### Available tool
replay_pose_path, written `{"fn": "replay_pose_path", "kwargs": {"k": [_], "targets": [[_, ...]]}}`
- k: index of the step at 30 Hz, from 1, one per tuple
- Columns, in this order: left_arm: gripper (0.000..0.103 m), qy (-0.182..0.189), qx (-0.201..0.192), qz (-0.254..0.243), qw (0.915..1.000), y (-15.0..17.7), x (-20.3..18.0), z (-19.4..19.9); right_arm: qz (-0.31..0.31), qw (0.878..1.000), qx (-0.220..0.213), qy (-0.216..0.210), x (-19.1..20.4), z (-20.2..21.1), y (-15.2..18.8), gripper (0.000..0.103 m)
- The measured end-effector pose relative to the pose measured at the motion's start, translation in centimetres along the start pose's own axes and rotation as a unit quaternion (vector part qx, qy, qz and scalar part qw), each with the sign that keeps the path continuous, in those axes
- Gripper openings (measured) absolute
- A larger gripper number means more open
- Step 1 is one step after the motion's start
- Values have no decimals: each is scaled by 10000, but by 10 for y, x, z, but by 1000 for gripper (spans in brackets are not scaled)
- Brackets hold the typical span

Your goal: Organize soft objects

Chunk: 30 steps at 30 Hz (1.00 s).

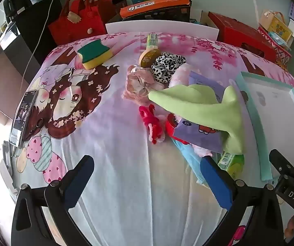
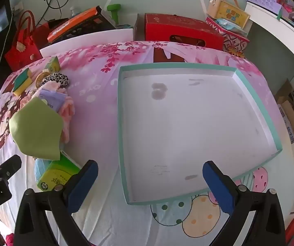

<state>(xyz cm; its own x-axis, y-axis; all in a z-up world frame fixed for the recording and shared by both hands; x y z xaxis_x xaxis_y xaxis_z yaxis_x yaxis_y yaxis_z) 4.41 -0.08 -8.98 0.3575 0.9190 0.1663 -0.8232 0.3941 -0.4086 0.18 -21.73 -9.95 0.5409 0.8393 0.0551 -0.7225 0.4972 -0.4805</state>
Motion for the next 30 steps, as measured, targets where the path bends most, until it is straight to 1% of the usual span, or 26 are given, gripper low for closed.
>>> {"fn": "replay_pose_path", "kwargs": {"k": [2,13,30], "targets": [[103,42,5,15,10000,0,-1,0,7,10000,8,16,-1,0,0,103],[103,10,8,20,10000,0,-1,0,7,10000,41,44,0,-1,2,103],[103,81,-85,-98,9999,-2,-7,8,-60,10000,19,26,-3,1,0,103]]}}
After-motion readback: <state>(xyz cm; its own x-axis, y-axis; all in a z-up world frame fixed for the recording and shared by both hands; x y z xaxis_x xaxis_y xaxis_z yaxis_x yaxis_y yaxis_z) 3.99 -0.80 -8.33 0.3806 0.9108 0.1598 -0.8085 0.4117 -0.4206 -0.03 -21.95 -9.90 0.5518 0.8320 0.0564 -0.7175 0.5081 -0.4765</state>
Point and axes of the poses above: each gripper's, at about its wrist camera, not at the fingertips, and z roughly against the way its jaws point, x to its left, y to its underside, the point moved 10 cm from there along -z, roughly the way its jaws point, and after that the axes turned 15 degrees about -z, right-handed, at the moved point
